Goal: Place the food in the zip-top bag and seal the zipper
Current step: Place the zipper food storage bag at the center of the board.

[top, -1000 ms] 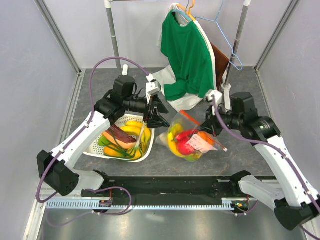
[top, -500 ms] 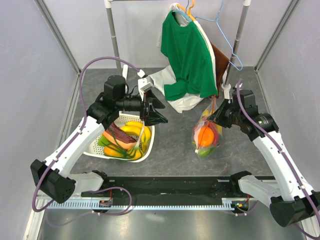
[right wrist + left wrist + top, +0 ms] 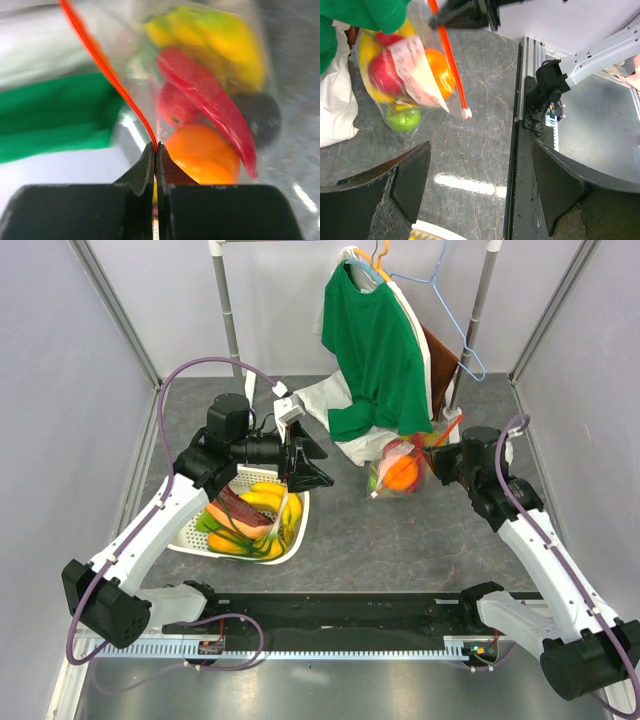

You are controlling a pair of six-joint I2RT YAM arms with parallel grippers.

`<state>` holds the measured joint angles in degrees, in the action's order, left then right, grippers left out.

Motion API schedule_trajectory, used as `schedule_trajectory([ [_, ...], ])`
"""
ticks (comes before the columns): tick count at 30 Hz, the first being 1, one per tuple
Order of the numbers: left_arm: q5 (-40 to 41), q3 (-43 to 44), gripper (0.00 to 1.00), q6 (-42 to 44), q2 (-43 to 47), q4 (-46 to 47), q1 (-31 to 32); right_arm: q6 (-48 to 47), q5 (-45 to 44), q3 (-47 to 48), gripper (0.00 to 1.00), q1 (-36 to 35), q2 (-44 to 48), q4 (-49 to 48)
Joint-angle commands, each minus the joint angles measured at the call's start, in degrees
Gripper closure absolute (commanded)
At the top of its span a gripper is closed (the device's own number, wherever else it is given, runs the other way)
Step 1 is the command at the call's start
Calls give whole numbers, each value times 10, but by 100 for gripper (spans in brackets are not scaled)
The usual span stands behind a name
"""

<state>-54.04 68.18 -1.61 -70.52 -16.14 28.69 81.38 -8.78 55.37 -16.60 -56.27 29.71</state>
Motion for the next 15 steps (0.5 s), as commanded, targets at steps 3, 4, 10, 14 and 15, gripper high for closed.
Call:
schedule_trajectory([
  [3,-5,-8,12,-14,11,13,-6,55,-72,-79,98,-2,59,118],
  [4,-5,-9,12,-16,10,12,-6,50,-83,-85,90,-2,67,157],
  [10,-6,-13,12,-23,10,11,-7,1,-123,-81,46,-3,110,238],
  [14,-7,-25,12,-36,10,8,-7,-63,-132,-62,13,-1,120,272],
  [15,-7,-28,12,-37,13,8,-7,-80,-130,-58,11,-1,121,277],
])
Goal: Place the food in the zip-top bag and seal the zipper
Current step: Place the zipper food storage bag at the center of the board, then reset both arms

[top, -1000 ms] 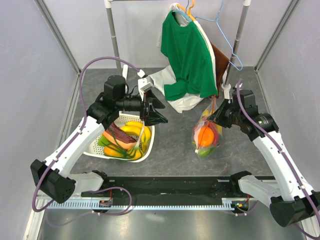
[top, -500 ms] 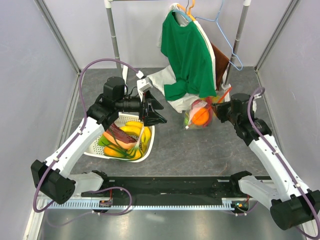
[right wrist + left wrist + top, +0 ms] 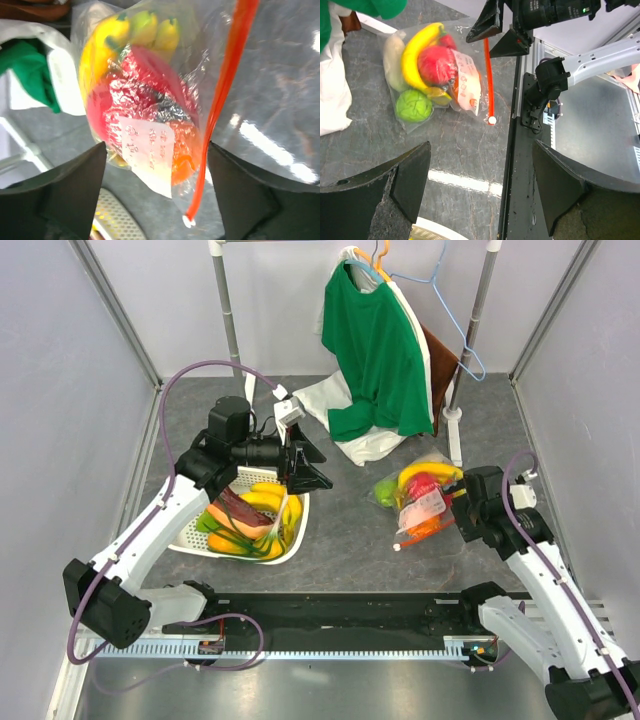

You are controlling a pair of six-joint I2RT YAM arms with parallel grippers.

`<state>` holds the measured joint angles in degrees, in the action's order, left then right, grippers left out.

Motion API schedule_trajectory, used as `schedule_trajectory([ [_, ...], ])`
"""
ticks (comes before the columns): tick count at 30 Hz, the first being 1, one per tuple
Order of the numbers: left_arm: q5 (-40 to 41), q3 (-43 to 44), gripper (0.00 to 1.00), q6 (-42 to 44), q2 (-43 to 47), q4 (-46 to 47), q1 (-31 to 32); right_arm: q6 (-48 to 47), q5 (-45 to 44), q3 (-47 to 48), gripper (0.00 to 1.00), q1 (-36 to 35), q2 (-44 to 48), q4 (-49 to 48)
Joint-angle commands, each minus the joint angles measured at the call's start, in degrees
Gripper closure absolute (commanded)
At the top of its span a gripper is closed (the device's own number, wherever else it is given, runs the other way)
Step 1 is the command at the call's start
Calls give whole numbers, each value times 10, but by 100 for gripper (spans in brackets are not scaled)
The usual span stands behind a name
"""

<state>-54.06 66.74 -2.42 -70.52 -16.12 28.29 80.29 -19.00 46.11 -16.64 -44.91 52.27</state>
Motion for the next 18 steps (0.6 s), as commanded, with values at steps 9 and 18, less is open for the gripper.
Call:
schedule_trajectory([
  [9,30,-13,11,-22,18,-38,-17,-186,9,144,2,-1,32,103],
  [18,30,33,0,-56,33,-125,-139,-421,43,176,2,-1,61,-105],
])
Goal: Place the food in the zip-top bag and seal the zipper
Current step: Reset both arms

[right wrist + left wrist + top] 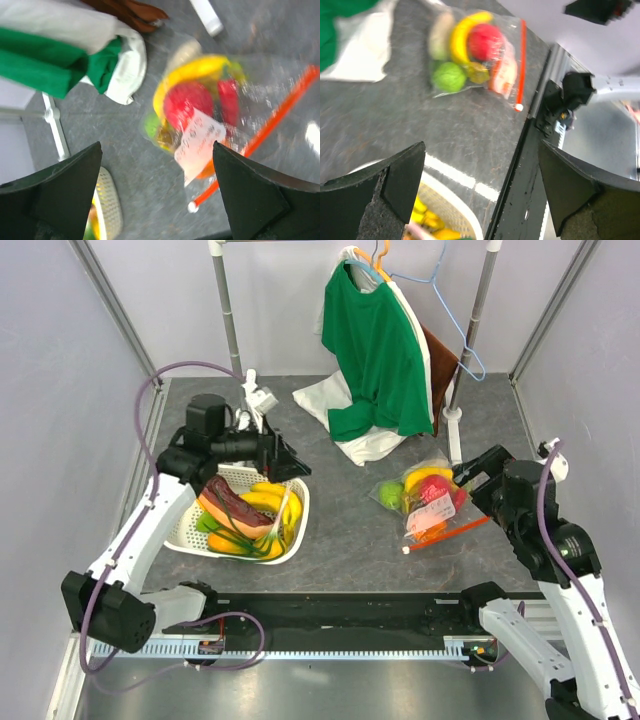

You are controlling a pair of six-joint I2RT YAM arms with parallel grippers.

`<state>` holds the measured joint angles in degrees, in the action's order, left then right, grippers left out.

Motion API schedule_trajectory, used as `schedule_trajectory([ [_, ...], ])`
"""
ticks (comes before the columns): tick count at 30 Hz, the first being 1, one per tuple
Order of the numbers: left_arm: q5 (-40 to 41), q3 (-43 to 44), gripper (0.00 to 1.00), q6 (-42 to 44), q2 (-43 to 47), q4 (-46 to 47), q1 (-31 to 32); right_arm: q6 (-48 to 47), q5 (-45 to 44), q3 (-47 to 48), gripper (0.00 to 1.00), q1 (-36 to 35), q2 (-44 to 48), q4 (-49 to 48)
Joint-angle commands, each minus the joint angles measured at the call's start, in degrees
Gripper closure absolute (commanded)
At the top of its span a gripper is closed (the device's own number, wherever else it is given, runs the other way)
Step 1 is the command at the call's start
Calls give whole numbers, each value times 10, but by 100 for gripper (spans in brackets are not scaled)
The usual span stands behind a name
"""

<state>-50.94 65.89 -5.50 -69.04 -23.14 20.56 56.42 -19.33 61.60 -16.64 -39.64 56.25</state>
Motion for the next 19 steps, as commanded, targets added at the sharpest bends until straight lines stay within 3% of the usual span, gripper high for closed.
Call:
schedule_trajectory([
  [1,3,50,0,-15,15,-78,-95,-224,66,23,2,-1,8,-170],
  [4,61,105,0,50,-5,-223,-132,-364,168,58,2,-1,-44,-187],
  [6,124,136,0,93,-21,-302,-140,-412,185,89,2,-1,-79,-151],
  [12,237,87,0,139,21,-330,-156,-554,208,109,2,-1,-198,-108],
  [19,254,54,0,122,39,-328,-157,-559,258,99,2,7,-204,-108],
])
